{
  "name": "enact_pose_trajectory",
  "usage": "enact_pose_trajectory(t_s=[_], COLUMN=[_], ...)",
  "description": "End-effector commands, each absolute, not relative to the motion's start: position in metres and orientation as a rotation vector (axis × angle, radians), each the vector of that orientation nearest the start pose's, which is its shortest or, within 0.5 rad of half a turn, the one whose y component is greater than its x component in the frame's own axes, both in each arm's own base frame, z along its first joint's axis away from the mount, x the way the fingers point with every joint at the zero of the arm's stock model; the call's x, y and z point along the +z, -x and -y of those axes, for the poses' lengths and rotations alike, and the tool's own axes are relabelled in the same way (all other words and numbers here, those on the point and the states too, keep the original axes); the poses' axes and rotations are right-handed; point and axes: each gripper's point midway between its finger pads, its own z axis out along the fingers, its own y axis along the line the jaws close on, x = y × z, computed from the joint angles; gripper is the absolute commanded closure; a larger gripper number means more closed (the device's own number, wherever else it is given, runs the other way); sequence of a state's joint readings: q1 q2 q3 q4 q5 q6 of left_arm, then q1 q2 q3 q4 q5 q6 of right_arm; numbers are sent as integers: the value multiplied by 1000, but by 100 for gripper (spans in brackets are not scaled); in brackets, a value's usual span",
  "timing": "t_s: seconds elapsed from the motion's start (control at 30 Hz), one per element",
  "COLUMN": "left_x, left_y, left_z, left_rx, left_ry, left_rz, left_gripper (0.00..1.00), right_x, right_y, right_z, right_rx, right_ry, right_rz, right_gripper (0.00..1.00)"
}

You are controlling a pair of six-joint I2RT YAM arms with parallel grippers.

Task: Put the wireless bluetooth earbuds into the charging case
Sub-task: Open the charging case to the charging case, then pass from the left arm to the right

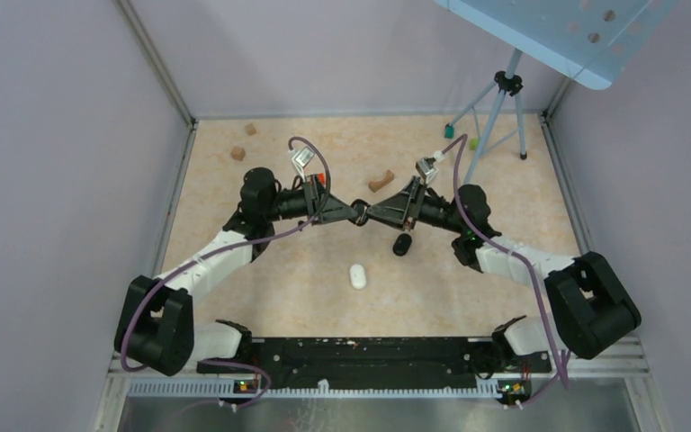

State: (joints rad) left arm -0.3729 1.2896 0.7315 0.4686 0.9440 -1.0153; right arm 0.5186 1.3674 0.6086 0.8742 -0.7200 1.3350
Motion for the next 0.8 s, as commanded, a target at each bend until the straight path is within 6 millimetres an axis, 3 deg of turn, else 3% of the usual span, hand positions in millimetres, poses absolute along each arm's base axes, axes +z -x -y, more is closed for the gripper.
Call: enact_pose_trajectory(t_s=[0.0,0.2,0.4,0.5,0.63,0.77], left_x=[235,222,209,201,186,169], left_y=[-265,-274,-281,-283,-283,-271], left_z=[269,267,265,263,256,252], left_rx=[-1632,-1575,-1515,-1471,-1398,-1365], left_ry=[-183,-156,-104,-51,75,161], left_rz=[-2018,-2078,-2168,-2247,-2444,-2658], left_gripper=[100,100,100,100,100,100], right_x=[310,316,294,281,256,240], right_y=[-206,-194,-192,-204,-231,-244], right_z=[-303,-299,-298,-295,-269,-249], right_rx=[2026,2025,1923,1716,1269,1032], right_ry=[233,293,324,342,365,397], right_rz=[-1659,-1662,-1780,-1882,-2025,-2077], right_gripper=[62,62,62,62,67,67])
